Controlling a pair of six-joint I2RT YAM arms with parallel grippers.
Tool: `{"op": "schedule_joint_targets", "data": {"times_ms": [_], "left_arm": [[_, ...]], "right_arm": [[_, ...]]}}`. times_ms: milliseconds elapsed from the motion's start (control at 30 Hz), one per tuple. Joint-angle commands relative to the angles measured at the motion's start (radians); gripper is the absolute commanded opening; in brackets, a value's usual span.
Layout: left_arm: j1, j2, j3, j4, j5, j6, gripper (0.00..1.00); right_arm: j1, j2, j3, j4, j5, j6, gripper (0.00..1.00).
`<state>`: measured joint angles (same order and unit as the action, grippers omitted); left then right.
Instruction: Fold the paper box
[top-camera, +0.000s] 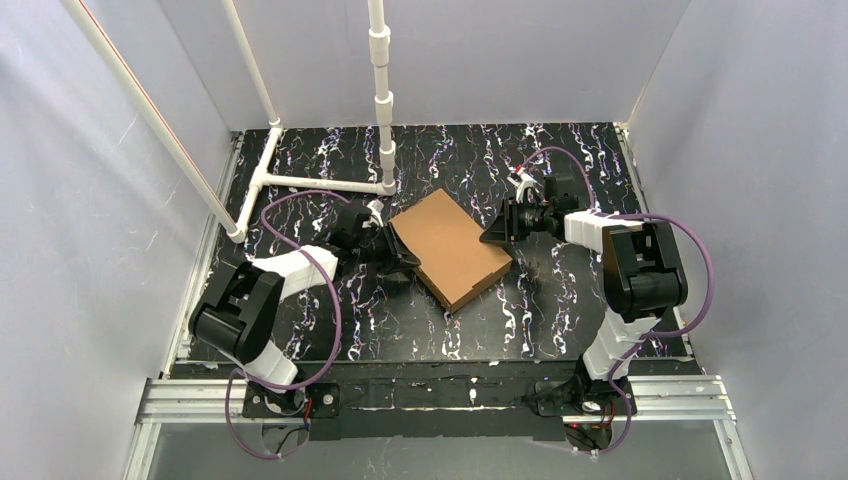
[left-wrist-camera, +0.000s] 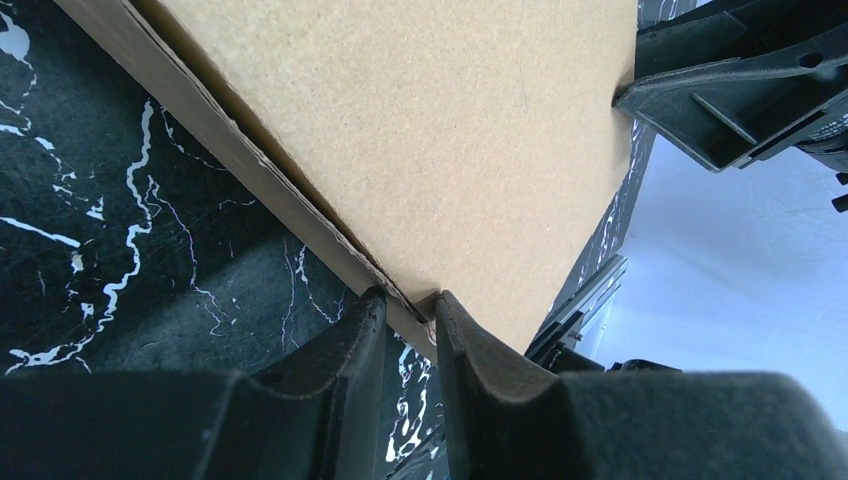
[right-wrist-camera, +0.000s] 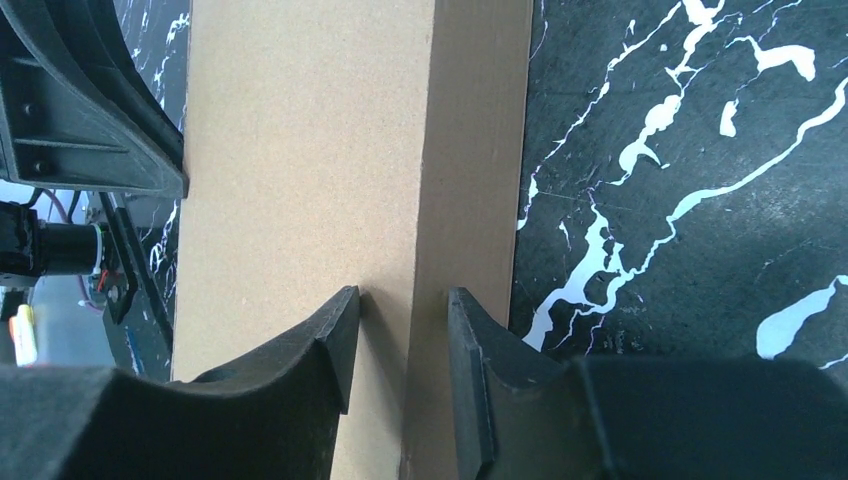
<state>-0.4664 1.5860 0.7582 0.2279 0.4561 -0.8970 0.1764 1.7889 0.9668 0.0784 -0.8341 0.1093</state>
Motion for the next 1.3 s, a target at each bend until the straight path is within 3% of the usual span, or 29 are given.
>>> {"op": "schedule_joint_targets", "data": {"times_ms": [0, 333, 500, 833, 1000, 1167, 1267], "left_arm": [[-0.008, 0.0, 0.058, 0.05, 0.038, -0.001, 0.21], [-0.008, 0.084, 0.147, 0.056, 0.07, -0.017, 0.16], [-0.008, 0.147, 0.218, 0.056, 0.085, -0.023, 0.16], [0.035, 0.212, 0.195, 0.056, 0.05, -0.04, 0.16], [0.078, 0.191, 0.118, 0.056, 0.043, -0.031, 0.17], [0.106, 0.151, 0.06, 0.056, 0.04, -0.016, 0.17], [0.12, 0.119, 0.023, 0.056, 0.051, -0.008, 0.17]], "right_arm": [[0.026, -0.012, 0.012, -0.008, -0.09, 0.008, 0.43], [0.028, -0.158, 0.066, -0.075, -0.049, -0.072, 0.43], [0.073, -0.18, 0.137, -0.197, 0.002, -0.162, 0.43], [0.344, -0.213, 0.263, -0.45, 0.183, -0.364, 0.44], [0.471, -0.282, 0.227, -0.493, 0.284, -0.469, 0.45], [0.499, -0.34, 0.238, -0.588, 0.207, -0.584, 0.47], [0.497, -0.354, 0.329, -0.744, 0.076, -0.731, 0.52]]}}
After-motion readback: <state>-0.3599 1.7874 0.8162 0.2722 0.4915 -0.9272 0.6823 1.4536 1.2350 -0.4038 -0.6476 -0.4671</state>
